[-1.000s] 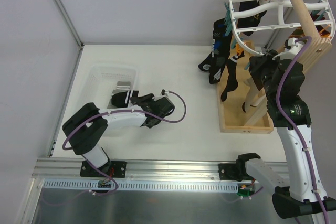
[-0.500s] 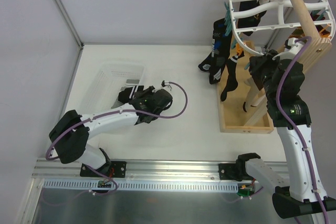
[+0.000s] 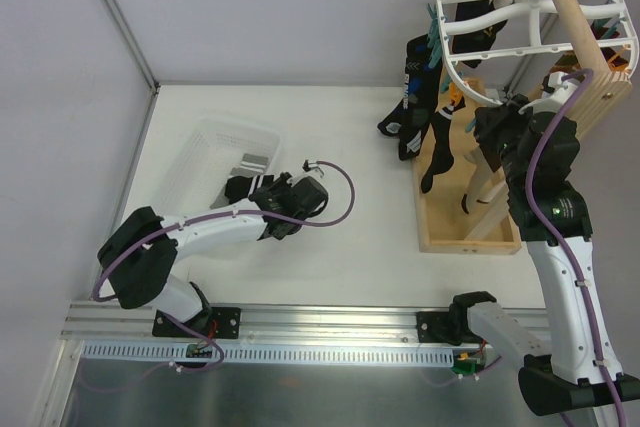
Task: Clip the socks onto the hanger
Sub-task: Pick up the sock from the bin.
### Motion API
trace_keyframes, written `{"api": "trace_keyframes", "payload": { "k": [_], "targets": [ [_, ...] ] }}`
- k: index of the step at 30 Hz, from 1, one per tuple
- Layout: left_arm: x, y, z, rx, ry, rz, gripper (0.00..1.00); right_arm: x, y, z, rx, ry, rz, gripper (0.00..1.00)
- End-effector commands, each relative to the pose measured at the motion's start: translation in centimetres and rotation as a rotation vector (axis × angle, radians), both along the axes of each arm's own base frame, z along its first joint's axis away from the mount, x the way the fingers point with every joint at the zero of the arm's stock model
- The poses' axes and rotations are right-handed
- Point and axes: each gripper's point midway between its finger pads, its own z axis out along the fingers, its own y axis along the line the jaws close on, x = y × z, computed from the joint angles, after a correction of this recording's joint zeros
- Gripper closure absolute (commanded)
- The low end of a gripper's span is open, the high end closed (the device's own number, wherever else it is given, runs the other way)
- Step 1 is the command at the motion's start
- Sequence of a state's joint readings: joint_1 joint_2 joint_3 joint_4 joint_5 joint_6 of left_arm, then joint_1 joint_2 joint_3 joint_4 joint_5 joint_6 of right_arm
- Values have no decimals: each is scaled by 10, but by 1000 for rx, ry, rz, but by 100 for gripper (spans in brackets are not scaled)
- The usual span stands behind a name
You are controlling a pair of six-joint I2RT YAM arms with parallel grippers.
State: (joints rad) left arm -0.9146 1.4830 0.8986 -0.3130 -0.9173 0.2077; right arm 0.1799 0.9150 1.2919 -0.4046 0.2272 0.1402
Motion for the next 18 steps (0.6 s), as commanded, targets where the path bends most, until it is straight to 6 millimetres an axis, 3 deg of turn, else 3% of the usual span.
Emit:
{"api": "trace_keyframes", "payload": {
  "k": [1,4,12,18],
  "targets": [
    [-5,-4,-17,-48,56,17,90,-4,-1,1,9,13,1,99],
    [-6,-6,-20,-72,60,28,80,-3,-1,0,5,18,2,99],
    [-5,-14,-13,-165,37,63,83,-2,2,0,9,20,12,99],
    [-5,-19,-2,-229,22,60,77,-3,2,1,8,17,14,99]
  ]
}}
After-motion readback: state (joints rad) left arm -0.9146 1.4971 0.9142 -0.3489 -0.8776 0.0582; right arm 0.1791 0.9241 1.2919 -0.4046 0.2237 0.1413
